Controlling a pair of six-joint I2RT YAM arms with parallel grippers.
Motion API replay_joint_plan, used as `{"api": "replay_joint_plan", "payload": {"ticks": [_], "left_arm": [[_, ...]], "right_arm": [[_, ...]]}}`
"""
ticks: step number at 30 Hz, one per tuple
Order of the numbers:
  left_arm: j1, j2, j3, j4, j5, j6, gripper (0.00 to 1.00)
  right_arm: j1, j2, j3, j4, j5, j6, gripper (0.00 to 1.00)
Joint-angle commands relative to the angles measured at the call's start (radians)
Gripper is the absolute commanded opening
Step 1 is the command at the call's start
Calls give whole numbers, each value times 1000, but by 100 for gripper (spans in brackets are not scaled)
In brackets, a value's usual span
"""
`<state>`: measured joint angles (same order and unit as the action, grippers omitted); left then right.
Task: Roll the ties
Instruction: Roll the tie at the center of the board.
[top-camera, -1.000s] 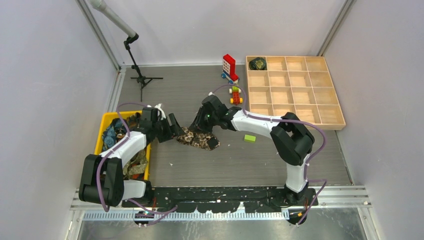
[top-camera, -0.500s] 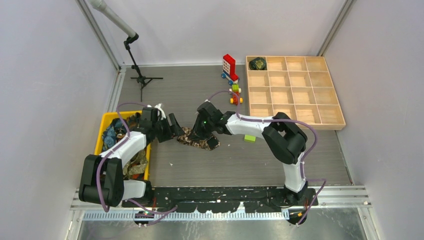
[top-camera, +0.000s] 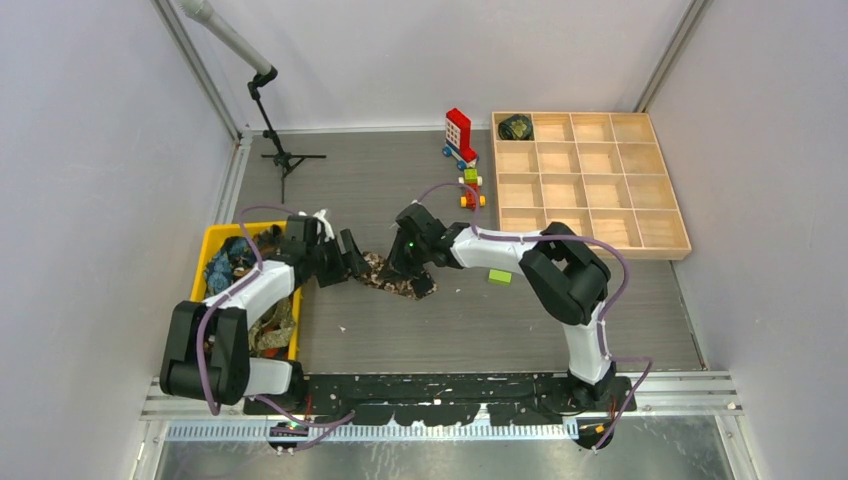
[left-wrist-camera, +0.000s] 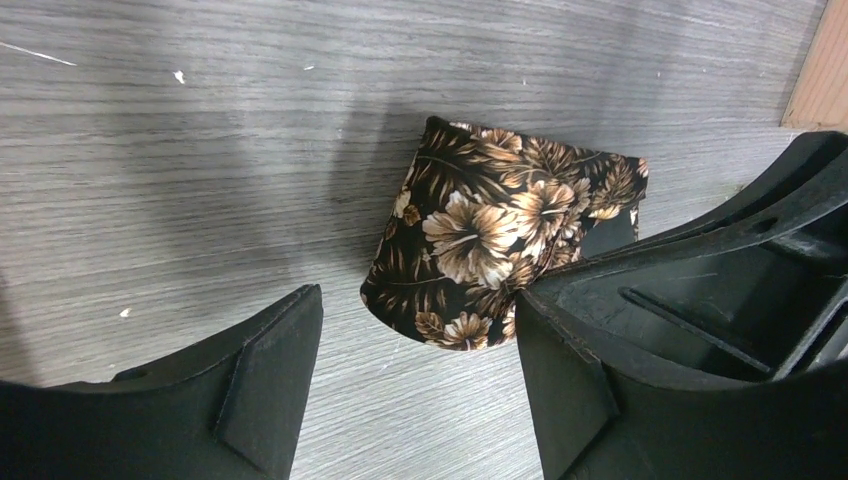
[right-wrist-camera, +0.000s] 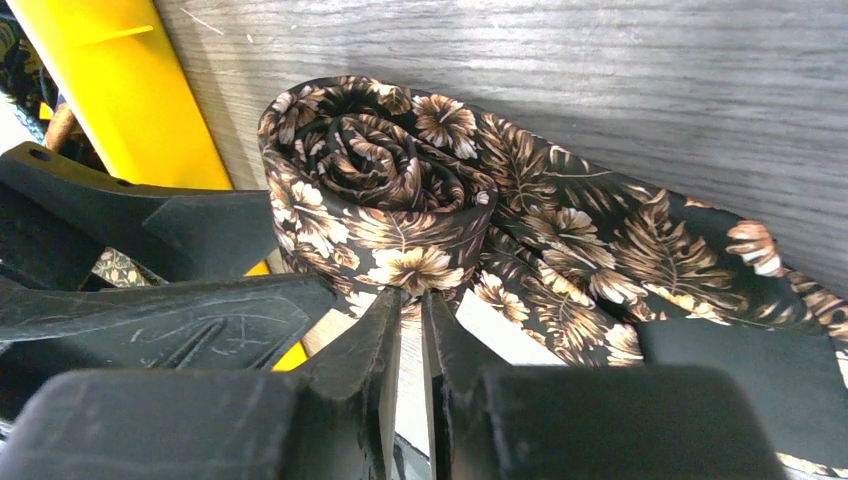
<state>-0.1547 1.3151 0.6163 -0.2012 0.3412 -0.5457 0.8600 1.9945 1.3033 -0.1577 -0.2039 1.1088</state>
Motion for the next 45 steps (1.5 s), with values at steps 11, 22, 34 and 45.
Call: {"api": "replay_joint_plan", "payload": {"ticks": [11,22,34,45], "left_arm": [[4,123,49,73,96,-5,73],[4,75,78,-24,-36,23,79],[3,-103,105,-126,-209,50,85],[4,-130,102,-138,-218,57,83]], "right_arm": [[-33,58,-3,77,-30,-10,18],[-58,86,-1,96,-60,-17,17],[-63,53,17,80,-89,-50,18],[-93,64,-2,-37,-114,-164,17]]}}
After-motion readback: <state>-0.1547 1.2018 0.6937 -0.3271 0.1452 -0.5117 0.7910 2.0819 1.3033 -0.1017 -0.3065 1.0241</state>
